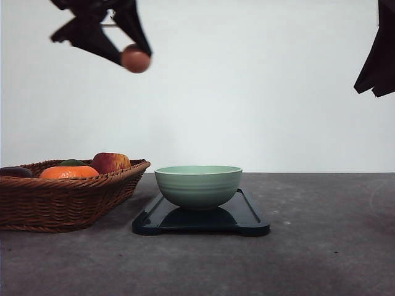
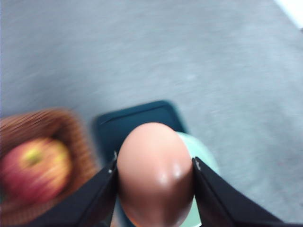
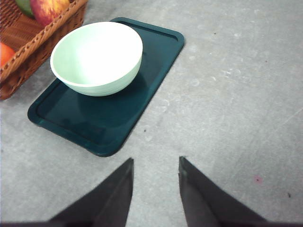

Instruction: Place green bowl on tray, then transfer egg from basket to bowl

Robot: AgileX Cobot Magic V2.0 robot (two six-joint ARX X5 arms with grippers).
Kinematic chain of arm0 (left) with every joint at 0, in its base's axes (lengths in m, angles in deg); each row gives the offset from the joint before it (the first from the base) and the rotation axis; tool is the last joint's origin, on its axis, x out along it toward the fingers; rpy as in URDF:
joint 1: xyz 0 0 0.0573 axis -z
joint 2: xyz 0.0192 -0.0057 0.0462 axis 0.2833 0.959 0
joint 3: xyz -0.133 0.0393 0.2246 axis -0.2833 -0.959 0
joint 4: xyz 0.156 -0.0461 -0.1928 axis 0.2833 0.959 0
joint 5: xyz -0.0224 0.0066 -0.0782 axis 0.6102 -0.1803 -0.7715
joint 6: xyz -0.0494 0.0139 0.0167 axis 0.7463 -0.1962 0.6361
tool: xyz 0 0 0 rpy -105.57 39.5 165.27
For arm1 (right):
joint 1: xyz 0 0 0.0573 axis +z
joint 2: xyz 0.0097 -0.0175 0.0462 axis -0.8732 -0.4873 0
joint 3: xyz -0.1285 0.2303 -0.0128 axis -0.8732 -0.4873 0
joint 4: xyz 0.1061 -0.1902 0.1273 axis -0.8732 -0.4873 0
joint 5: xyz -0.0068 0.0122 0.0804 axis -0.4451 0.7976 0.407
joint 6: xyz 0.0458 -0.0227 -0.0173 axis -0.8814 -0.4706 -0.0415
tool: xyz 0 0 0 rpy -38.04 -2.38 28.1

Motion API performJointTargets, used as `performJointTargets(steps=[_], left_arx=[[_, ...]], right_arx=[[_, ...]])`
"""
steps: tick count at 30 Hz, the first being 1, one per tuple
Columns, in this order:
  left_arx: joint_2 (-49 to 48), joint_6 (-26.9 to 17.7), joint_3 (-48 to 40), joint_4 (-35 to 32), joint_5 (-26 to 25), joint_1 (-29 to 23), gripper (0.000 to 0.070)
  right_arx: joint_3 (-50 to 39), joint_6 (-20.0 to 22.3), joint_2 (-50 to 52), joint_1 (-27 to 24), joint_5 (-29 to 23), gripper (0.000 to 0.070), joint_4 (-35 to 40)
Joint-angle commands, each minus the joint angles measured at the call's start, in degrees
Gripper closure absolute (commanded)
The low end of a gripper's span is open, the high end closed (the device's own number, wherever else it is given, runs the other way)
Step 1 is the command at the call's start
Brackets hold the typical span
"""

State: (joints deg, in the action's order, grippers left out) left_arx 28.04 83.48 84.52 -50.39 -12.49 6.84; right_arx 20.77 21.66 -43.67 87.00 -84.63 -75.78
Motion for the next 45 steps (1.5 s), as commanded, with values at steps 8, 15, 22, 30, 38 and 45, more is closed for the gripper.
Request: performJointTargets(steps=[8, 15, 22, 30, 38, 45], left_arx=[[8.20, 0.44, 0.98, -3.67, -0.15, 5.27, 0.0511], [14.62, 0.35, 0.98, -6.55, 1.77, 8.87, 0.0511], [19.32, -1.13, 0.98, -9.00, 6.90, 11.52, 0.0511], [22.79, -1.84, 0.98, -10.00, 9.30, 12.36, 0.0511], [24.89, -2.89, 0.98, -11.29, 9.86, 12.34, 0.0511], [26.35, -3.37, 0.98, -11.52, 9.93, 12.36, 0.0511]], right_arx=[[0.24, -0.13, -0.18, 0.34, -0.24, 0.0514, 0.57], [0.24, -0.15, -0.18, 0.34, -0.20, 0.0514, 0.55], [0.23, -0.15, -0.18, 0.34, -0.20, 0.0514, 0.57], [0.23, -0.19, -0.18, 0.34, -0.22, 0.0514, 0.57], [0.22, -0.17, -0.18, 0.34, -0.26, 0.0514, 0.57], [0.24, -0.17, -0.18, 0.34, -0.26, 0.0514, 0.59]])
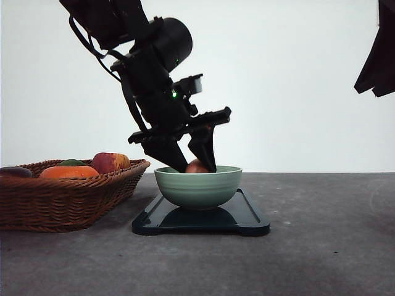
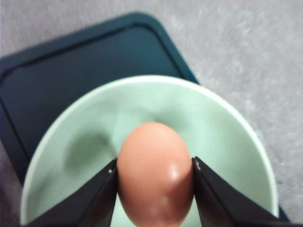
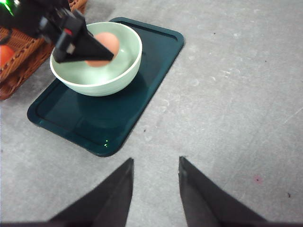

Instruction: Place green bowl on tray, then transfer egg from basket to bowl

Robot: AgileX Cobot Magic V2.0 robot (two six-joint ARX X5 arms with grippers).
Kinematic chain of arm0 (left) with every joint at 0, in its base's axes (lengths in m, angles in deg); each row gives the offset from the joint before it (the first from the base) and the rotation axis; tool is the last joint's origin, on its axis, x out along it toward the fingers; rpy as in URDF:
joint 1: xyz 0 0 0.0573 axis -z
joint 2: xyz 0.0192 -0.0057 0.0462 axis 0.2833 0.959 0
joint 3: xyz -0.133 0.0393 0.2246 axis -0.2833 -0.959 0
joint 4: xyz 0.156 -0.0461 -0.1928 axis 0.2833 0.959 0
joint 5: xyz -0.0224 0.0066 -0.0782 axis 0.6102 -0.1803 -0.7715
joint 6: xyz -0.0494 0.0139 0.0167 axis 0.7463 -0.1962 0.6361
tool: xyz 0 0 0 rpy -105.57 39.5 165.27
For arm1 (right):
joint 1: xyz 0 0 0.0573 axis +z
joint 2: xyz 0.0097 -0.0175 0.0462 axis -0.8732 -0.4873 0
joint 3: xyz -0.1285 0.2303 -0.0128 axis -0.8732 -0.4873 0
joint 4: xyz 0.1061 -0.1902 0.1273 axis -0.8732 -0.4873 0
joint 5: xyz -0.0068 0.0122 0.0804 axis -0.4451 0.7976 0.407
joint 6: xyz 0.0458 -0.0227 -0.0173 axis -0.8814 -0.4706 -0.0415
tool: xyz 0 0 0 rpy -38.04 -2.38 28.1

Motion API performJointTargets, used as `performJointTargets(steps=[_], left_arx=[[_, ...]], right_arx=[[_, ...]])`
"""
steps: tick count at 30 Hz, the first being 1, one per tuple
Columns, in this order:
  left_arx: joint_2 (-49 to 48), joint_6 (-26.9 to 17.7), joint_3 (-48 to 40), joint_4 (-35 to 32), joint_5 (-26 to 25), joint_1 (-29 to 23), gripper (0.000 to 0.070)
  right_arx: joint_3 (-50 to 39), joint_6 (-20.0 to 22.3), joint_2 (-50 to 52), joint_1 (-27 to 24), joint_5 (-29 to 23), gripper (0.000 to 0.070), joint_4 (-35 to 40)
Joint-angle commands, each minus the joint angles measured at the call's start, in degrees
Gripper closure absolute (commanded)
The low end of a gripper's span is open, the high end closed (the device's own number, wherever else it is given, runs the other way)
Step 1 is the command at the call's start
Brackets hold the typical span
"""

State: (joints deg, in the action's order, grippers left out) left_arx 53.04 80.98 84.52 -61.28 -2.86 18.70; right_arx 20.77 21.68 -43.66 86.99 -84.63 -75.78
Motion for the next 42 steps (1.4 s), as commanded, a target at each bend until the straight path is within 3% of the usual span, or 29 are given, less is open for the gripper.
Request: performJointTargets(steps=[1, 11, 17, 31, 34, 37, 42], left_arx=[[1.52, -1.00, 0.98, -0.64, 0.36, 0.50, 0.0511], [3.99, -2.27, 0.98, -0.57, 0.36, 0.65, 0.0505], [4.30, -2.27, 0.98, -0.53, 0.34, 1.07, 0.0369], [2.85, -2.07, 2.60, 0.50, 0.36, 1.62, 0.0347], [2.04, -2.28, 4.10, 2.01, 0.36, 1.62, 0.0327], [1.29, -2.42, 6.00, 4.80, 0.36, 1.62, 0.0258], [-0.98, -2.08, 8.10, 10.17, 0.36, 1.60, 0.0260]], right_arx=[[0.24, -0.20, -0.19, 0.35, -0.26, 0.0514, 0.60], [0.24, -0.22, -0.19, 0.35, -0.24, 0.0514, 0.57], [0.24, -0.40, -0.19, 0.35, -0.24, 0.0514, 0.55], [0.24, -0.42, -0.19, 0.35, -0.24, 0.0514, 0.55], [0.24, -0.42, -0.19, 0.35, -0.24, 0.0514, 0.55], [0.24, -0.42, -0.19, 0.35, -0.24, 0.0514, 0.56], [0.24, -0.39, -0.19, 0.35, -0.24, 0.0514, 0.56]])
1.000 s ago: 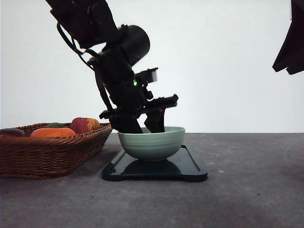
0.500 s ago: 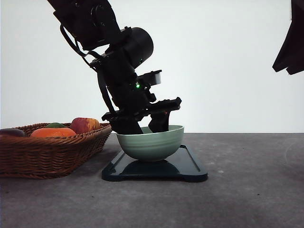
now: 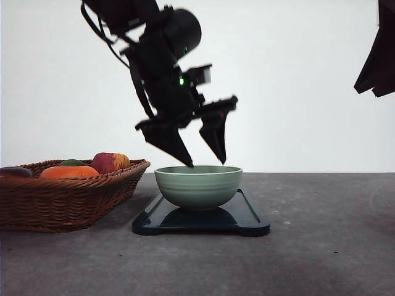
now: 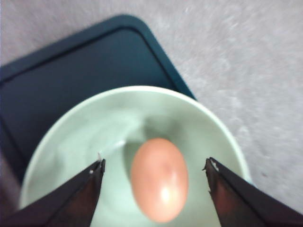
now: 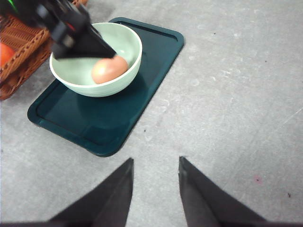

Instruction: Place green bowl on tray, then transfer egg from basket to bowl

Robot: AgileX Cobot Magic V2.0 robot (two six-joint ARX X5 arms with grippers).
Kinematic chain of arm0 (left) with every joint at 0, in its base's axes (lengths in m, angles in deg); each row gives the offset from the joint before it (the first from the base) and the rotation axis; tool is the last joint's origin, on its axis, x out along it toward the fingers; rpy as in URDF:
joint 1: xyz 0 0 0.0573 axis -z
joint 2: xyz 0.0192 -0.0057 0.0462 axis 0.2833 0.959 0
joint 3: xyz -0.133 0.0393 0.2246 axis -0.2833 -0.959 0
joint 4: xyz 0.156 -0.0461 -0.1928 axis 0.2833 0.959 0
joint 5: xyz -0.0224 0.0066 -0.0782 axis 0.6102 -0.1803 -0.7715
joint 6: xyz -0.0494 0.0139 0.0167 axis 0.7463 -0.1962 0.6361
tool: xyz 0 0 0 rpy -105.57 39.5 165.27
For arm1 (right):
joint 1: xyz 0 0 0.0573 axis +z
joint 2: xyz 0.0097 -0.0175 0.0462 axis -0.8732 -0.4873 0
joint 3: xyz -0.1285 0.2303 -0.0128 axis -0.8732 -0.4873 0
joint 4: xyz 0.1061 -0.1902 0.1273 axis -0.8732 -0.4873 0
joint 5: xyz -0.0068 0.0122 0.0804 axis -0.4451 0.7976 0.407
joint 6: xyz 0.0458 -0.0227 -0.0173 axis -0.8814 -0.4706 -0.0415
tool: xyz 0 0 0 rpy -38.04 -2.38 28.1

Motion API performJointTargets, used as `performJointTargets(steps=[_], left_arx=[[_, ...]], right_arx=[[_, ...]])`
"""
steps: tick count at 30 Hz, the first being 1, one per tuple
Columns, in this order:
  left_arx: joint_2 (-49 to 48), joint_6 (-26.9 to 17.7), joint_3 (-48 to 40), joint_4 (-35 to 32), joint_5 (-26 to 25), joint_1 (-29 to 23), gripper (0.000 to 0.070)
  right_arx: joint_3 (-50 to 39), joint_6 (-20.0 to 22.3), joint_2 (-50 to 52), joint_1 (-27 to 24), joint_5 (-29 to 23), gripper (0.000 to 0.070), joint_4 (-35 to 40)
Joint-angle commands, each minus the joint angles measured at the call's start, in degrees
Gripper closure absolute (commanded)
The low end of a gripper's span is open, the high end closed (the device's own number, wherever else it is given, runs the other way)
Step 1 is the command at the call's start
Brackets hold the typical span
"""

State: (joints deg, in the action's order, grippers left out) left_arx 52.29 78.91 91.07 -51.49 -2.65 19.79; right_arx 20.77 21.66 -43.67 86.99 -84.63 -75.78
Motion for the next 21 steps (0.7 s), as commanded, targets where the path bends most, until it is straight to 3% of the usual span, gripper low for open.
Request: performJointTargets(steps=[1, 10, 15, 21], left_arx=[[-1.02, 0.17, 1.73, 1.46, 0.15, 0.50, 0.0263], [-10.47, 2.57, 0.34, 12.74, 0.44, 0.46, 0.0268], [-18.37, 3.00, -8.45, 10.93, 2.73, 0.11, 0.0268], [-32.86, 5.12, -24.28, 3.78, 3.11, -0.56, 0.0268]], right_arx=[[0.24, -0.37, -0.18, 0.35, -0.24, 0.0514, 0.57], [0.24, -0.37, -0.18, 0.35, -0.24, 0.0514, 0.57], [0.23, -0.37, -0.18, 0.35, -0.22, 0.0514, 0.55], [0.24, -0.37, -0.18, 0.35, -0.22, 0.0514, 0.56]])
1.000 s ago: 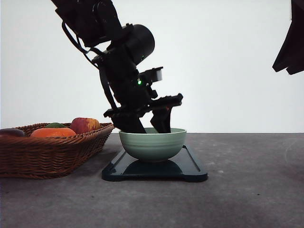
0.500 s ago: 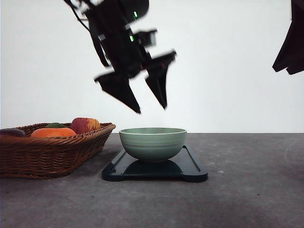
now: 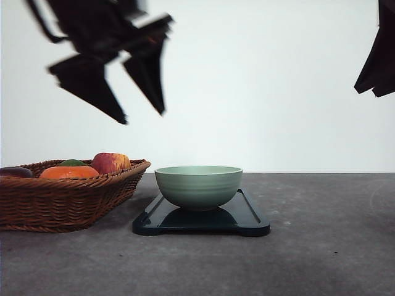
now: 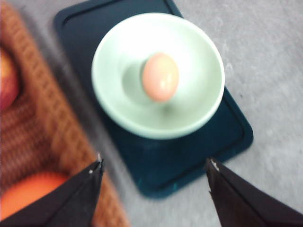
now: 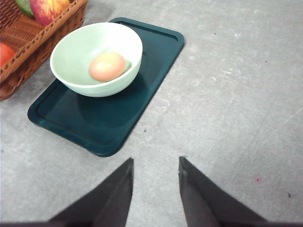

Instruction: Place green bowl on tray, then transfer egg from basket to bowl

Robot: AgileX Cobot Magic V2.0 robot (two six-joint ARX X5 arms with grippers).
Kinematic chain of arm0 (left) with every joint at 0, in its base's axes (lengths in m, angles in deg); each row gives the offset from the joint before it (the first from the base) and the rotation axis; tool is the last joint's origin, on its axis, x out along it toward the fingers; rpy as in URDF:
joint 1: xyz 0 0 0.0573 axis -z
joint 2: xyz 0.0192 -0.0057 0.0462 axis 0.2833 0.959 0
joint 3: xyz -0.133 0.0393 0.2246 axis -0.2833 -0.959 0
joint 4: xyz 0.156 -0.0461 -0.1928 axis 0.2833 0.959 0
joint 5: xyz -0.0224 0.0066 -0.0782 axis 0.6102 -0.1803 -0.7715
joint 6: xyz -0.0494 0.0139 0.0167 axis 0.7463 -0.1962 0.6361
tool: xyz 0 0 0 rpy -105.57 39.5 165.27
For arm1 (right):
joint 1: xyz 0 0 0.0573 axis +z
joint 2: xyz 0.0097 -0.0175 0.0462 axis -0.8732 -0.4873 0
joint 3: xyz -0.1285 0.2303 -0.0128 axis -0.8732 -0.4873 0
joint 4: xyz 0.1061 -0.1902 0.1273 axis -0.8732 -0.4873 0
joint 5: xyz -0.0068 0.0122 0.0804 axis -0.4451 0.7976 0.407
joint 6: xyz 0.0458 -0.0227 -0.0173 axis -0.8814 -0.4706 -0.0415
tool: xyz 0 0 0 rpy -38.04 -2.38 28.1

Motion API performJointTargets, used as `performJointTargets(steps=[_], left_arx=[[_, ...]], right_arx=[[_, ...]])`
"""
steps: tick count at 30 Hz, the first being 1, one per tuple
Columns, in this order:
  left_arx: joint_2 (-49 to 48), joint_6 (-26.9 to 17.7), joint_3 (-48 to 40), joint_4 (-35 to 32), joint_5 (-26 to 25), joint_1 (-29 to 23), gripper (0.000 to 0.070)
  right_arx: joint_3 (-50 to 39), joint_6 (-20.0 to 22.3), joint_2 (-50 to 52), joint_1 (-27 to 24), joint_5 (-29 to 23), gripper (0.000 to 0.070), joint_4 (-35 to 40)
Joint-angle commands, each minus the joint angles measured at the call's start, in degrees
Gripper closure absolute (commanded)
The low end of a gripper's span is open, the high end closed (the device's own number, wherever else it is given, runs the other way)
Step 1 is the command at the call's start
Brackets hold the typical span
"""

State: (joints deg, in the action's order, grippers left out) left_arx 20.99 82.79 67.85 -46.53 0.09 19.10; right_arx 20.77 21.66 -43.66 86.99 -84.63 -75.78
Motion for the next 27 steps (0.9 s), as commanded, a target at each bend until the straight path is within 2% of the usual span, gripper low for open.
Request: performJointTargets(steps=[1, 5, 12, 16, 26, 27], left_arx=[[-4.30, 1.85, -3.80, -2.45, 0.40, 0.04, 0.0268], [-14.77, 3.93, -12.85, -5.49, 1.97, -0.38, 0.0268], [-31.37, 7.08, -24.10, -5.63, 7.46, -0.59, 0.0269], [-38.83, 8.27, -28.96, -5.50, 8.59, -1.45, 0.0276], [-43.98, 9.20, -31.16, -2.76, 8.60, -3.20, 0.0288], [-44.04, 9.20, -31.16, -2.74, 8.60, -3.19, 0.0371]], right_arx=[[0.24, -0.38, -0.19, 0.35, -0.22, 0.0514, 0.55], [0.24, -0.38, -0.19, 0.35, -0.22, 0.0514, 0.57], [0.24, -0.38, -0.19, 0.35, -0.19, 0.0514, 0.57], [0.24, -0.38, -0.20, 0.35, 0.05, 0.0514, 0.57], [0.24, -0.44, -0.19, 0.35, 0.44, 0.0515, 0.53], [0.24, -0.44, -0.19, 0.35, 0.45, 0.0556, 0.54]])
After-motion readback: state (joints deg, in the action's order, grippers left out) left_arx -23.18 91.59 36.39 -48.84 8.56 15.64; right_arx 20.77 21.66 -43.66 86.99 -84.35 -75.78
